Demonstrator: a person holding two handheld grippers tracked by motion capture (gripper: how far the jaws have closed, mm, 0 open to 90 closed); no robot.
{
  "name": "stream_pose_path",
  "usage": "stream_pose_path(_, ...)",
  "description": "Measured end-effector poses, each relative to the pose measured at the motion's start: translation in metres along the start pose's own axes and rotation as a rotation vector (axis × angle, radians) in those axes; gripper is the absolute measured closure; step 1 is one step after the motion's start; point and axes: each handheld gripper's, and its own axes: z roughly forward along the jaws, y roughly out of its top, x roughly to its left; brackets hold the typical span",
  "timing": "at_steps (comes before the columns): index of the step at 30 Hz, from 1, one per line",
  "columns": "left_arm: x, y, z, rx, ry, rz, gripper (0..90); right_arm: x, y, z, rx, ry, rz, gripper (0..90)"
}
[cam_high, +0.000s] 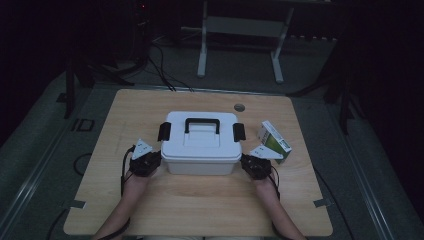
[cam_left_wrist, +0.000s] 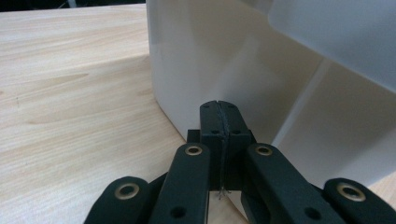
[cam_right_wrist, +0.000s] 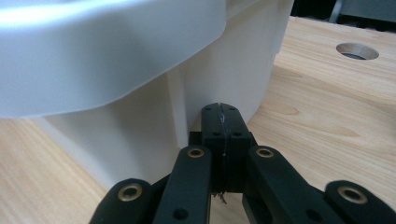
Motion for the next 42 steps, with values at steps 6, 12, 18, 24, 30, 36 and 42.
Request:
stream_pose_path(6, -0.008, -0.006, -0.012, 0.012, -0.013, 0.001, 89.8, 0.008, -0.003, -0.01, 0.015, 0.012, 0.0, 90.0)
stream_pose_path(12, -0.021, -0.013, -0.024, 0.016, -0.032, 0.007, 89.8, 0.013, -0.009, -0.023, 0.023, 0.021, -0.003, 90.0)
stream_pose_path(18, -0.029, -0.016, -0.03, 0.026, -0.044, 0.027, 89.8, 0.018, -0.015, -0.038, 0.032, 0.038, 0.023, 90.0)
stream_pose_path(24, -0.036, -0.018, -0.031, 0.033, -0.07, 0.026, 89.8, 0.018, -0.021, -0.048, 0.026, 0.039, 0.04, 90.0)
stream_pose_path(30, -0.039, -0.021, -0.035, 0.027, -0.083, 0.02, 89.7, 0.02, -0.026, -0.055, 0.016, 0.052, 0.05, 90.0)
stream_pose_path(36, -0.041, -0.024, -0.042, 0.034, -0.084, 0.042, 89.7, 0.021, -0.026, -0.057, 0.028, 0.072, 0.054, 90.0)
stream_pose_path(42, -0.04, -0.026, -0.045, 0.032, -0.088, 0.036, 89.7, 0.023, -0.026, -0.055, 0.024, 0.077, 0.059, 90.0)
